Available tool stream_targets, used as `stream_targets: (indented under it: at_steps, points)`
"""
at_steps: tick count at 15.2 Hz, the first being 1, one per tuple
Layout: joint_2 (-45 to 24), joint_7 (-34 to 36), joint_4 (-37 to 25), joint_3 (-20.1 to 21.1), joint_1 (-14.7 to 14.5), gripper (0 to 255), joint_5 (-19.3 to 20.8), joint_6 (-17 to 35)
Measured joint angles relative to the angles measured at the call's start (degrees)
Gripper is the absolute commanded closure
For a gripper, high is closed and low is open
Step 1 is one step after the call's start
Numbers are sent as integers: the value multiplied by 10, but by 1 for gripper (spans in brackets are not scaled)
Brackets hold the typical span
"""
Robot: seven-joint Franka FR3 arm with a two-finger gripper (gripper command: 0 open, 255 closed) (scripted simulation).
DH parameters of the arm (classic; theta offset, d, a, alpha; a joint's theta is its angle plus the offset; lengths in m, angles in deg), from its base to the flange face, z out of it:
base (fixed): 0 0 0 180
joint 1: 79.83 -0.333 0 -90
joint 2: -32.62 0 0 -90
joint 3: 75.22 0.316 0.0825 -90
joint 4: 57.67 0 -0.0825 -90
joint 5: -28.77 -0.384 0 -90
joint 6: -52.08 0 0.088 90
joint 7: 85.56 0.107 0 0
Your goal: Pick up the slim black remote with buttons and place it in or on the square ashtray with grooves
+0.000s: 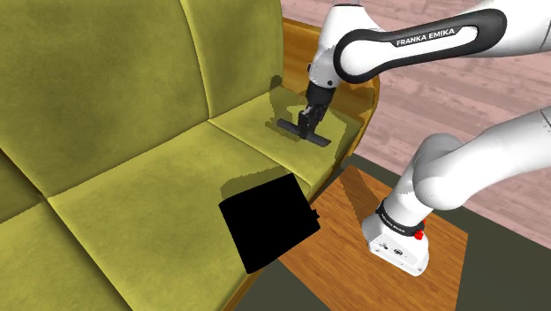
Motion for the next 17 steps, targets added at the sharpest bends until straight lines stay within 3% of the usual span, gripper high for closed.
stream_targets:
  at_steps: [10, 17]
  points:
    - [14, 147, 11, 124, -83, 255, -78, 13]
    - [-27, 253, -26, 215, -128, 255, -120, 34]
